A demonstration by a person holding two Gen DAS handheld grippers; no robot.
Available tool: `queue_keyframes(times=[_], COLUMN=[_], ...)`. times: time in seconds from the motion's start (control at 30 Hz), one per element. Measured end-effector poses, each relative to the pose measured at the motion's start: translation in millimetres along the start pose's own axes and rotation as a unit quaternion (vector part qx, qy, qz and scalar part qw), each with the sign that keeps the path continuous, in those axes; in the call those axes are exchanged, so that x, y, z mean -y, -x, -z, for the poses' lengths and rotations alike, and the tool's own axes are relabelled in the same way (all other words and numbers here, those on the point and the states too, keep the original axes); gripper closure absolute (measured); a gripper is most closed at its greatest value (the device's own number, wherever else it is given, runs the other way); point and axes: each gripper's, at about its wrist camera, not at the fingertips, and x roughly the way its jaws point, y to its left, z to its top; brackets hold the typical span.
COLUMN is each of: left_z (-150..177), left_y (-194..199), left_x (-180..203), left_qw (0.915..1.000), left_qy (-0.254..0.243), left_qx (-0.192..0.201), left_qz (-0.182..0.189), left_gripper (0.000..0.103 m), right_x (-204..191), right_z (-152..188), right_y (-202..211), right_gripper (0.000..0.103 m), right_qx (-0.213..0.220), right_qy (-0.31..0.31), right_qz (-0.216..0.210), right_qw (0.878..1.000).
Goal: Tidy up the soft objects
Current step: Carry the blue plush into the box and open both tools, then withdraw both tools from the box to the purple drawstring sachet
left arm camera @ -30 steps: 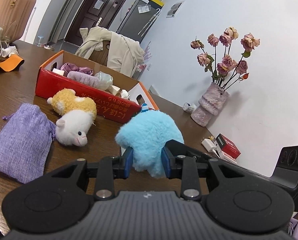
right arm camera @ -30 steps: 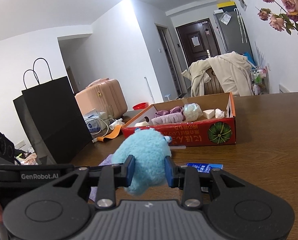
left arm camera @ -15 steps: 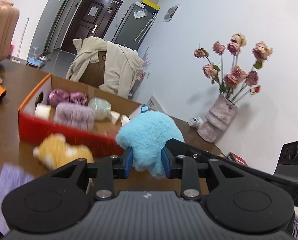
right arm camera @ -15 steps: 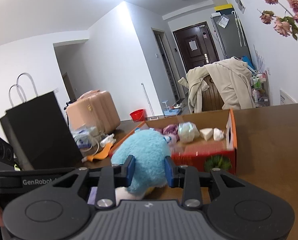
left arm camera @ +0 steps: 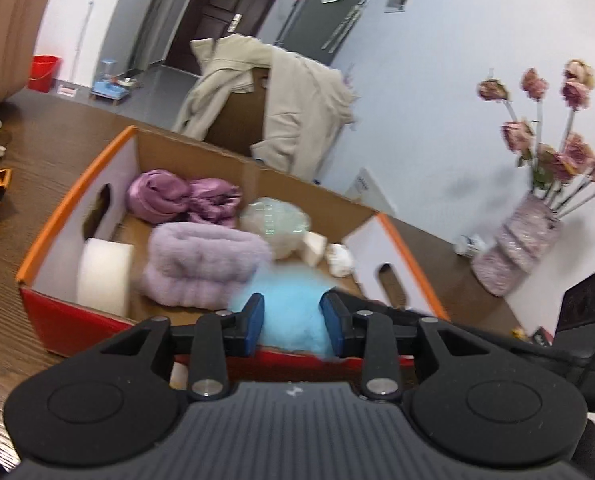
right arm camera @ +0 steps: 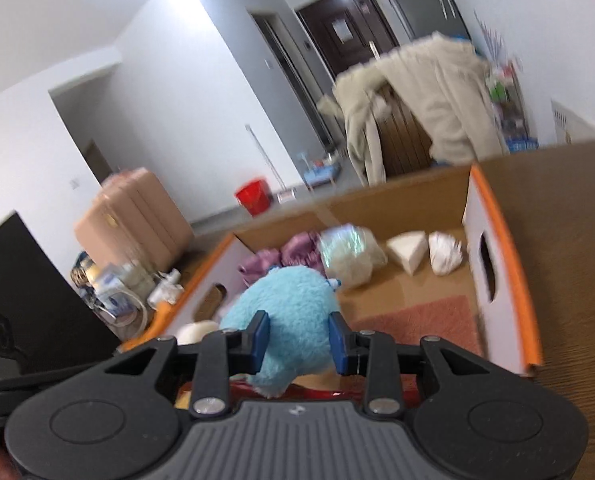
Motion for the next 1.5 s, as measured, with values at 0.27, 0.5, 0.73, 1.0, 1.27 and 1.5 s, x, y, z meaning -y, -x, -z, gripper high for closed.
queue_keyframes(times=[0.27,0.5,0.73,1.0,1.27,1.5], left_z=[-8.7,-6.5,11.1,59.2,131.1,184.7], left_y=[38.8,95.1,151.4,210.2,240.9,254.9], left_x=[-2.3,12.7,11.0,19.4,8.1,-15.1], left_qw=[0.9987,0.9941,0.9901,0.9845,0.9782,0.9787], left_qy=[-0.026,-0.056,-0.054,-0.065,-0.069,-0.045], left_qx=[0.043,0.091,0.122,0.15,0.144,0.122], left_qz=[-0.013,-0.017,-0.042,-0.064,-0.132,-0.159], left_gripper=[0.052,0.044,0.034,0.022,0.018,0.013], right_x=[-5.3,-15.8,-33.8,-58.4,-75.7,-82.4], right_z=[11.1,10.4,-2.5,21.3,85.4,153.4], right_y=[-47.5,-39.3,40.1,126.7,179.6,188.5], right_gripper=[0.062,0.059,0.047,0.032,0.022,0.018], right_qx=[-0.027,-0.021,0.05,0.096,0.106,0.069], right_qy=[0.029,0.06,0.088,0.134,0.163,0.183], right_qz=[0.027,0.021,0.016,0.025,0.029,0.017], right_qw=[0.999,0.998,0.995,0.986,0.98,0.98])
